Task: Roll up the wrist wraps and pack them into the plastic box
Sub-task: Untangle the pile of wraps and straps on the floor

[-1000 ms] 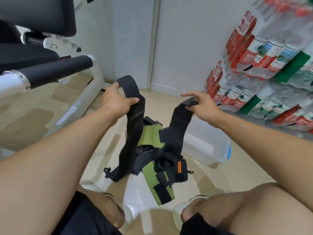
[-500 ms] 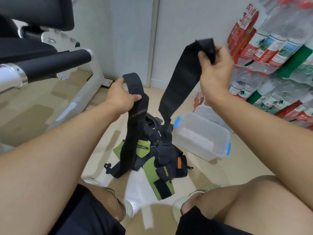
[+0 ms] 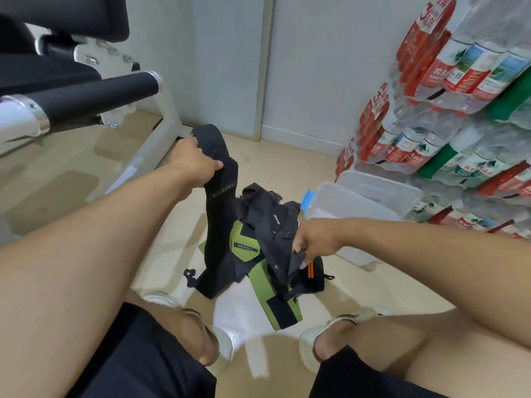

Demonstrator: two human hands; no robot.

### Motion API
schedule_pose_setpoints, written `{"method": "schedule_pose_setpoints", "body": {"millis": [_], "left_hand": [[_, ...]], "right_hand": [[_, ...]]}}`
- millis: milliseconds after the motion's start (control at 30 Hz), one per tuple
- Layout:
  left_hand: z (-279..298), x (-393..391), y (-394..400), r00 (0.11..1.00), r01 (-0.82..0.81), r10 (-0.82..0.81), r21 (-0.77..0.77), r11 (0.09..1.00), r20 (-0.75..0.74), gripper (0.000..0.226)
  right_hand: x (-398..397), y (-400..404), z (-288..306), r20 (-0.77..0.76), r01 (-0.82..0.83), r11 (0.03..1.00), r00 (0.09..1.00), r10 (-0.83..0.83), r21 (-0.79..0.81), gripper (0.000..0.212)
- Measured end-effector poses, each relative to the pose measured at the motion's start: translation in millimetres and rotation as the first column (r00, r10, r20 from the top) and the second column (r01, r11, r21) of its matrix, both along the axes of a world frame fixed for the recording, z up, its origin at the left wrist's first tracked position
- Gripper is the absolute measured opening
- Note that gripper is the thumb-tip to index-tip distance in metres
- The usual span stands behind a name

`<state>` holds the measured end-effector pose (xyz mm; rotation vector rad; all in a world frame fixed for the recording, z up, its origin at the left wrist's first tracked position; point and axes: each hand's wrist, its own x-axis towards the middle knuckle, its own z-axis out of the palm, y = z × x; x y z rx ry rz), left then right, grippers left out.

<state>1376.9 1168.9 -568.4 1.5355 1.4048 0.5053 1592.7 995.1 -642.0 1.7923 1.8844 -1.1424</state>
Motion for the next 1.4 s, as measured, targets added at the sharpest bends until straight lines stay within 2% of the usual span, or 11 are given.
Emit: {"method": "schedule_pose_setpoints", "body": {"millis": [267,500,600,733,867,967,1067,1133,1267,1333,1400], "left_hand": [[-1.8,7.7,-4.0,0.994,0.107,-0.107,-0.012,0.994,0.022,0.048],[1.8,8.4,-9.3,0.979,0.189,-0.188,-0.008,0.982,0.074,0.039],[2.2,6.4,-9.6,0.975,0.206,-0.205,-0.006,0.979,0.084,0.037],[1.8,3.7,-8.3,0.975,0.197,-0.195,-0.002,0.980,0.110,0.036],[2.0,4.1,-8.3,0.975,0.193,-0.192,0.001,0.981,0.110,0.037],[3.7,6.6,-8.8,0.977,0.177,-0.176,0.004,0.984,0.121,0.037],[5.8,9.9,-10.7,0.978,0.170,-0.170,0.015,0.985,0.117,0.040],[6.2,10.7,-11.6,0.980,0.162,-0.163,0.023,0.987,0.118,0.039],[6.5,9.1,-11.5,0.983,0.144,-0.145,0.019,0.989,0.115,0.038],[5.8,7.9,-10.9,0.984,0.142,-0.143,0.013,0.990,0.108,0.039],[5.0,7.5,-10.7,0.985,0.139,-0.140,0.010,0.990,0.101,0.039]], "right_hand": [[-18.5,3.1,-17.6,0.072,-0.103,0.991,0.991,0.110,-0.090,0.029],[9.0,34.6,6.6,-0.151,0.244,0.953,0.964,-0.219,0.180,0.020],[21.2,39.2,24.2,-0.477,0.656,0.749,0.688,-0.546,0.089,0.015],[35.6,44.0,39.9,-0.617,0.893,0.450,0.354,-0.703,-0.001,0.025],[42.1,47.2,49.7,-0.713,0.971,0.239,0.168,-0.681,0.000,0.019],[39.8,54.1,68.3,-0.884,0.994,0.107,0.055,-0.464,0.005,0.014],[40.2,58.5,87.6,-0.926,0.969,0.054,0.245,-0.287,0.239,0.014],[39.9,58.7,94.7,-0.908,0.946,0.110,0.324,-0.264,0.306,0.015],[32.8,42.6,81.1,-0.810,0.851,0.513,0.376,-0.449,0.111,0.019],[31.1,24.7,62.1,-0.626,0.687,0.726,0.559,-0.544,-0.018,0.015],[34.2,10.7,43.7,-0.380,0.458,0.888,0.816,-0.436,-0.034,0.014]]}}
